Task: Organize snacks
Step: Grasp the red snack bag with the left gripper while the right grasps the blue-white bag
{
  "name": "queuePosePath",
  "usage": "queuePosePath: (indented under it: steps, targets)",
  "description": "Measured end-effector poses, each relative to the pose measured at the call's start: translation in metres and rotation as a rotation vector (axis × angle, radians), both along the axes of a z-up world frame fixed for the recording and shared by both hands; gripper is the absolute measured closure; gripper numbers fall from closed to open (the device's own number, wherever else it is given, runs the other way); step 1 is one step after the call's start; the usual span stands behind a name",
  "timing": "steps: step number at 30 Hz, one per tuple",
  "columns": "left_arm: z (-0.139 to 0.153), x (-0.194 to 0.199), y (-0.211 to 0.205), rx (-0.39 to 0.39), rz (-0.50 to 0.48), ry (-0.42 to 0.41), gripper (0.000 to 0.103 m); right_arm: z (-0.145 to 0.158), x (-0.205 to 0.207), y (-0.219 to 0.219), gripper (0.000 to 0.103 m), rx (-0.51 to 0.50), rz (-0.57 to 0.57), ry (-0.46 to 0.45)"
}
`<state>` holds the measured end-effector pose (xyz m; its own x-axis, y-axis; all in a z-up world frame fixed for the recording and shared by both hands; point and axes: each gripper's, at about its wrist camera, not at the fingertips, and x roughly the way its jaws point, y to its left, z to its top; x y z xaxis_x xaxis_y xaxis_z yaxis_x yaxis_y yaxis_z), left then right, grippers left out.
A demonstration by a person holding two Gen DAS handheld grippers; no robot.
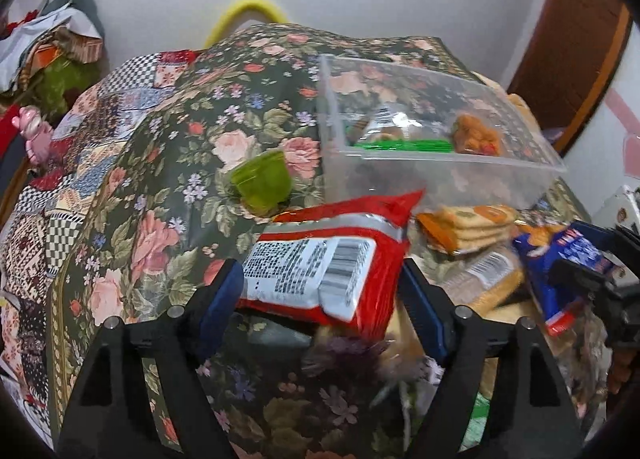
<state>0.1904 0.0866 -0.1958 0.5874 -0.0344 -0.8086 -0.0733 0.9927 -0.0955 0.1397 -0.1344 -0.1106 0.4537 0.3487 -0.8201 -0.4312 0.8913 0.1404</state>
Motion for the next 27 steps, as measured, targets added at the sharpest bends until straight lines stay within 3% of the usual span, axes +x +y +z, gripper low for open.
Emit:
queuePosePath:
  steps: [5, 7, 8, 13, 22, 27]
  targets:
    - [-0.015, 0.007, 0.004, 0.023, 0.018, 0.024, 0.035, -0.001, -0.008, 0.001, 0.017, -0.008, -0.006, -0.012]
    - [-0.014, 0.005, 0.003, 0.040, 0.022, 0.000, 0.042, -0.002, -0.010, 0.000, 0.017, -0.004, -0.010, -0.010]
    - [-0.013, 0.004, 0.002, 0.049, 0.020, -0.009, 0.051, -0.002, -0.010, -0.001, 0.017, -0.001, -0.012, -0.009]
    - [-0.005, -0.001, 0.007, 0.051, 0.021, -0.043, 0.065, 0.000, -0.012, -0.007, 0.015, 0.011, -0.032, 0.006]
    - [0.024, -0.022, 0.008, 0.043, 0.001, -0.101, 0.073, -0.007, -0.013, -0.015, 0.015, 0.054, -0.036, 0.051]
    - [0.037, -0.029, 0.006, 0.047, -0.006, -0.128, 0.073, -0.007, -0.006, -0.012, 0.028, 0.090, -0.045, 0.062]
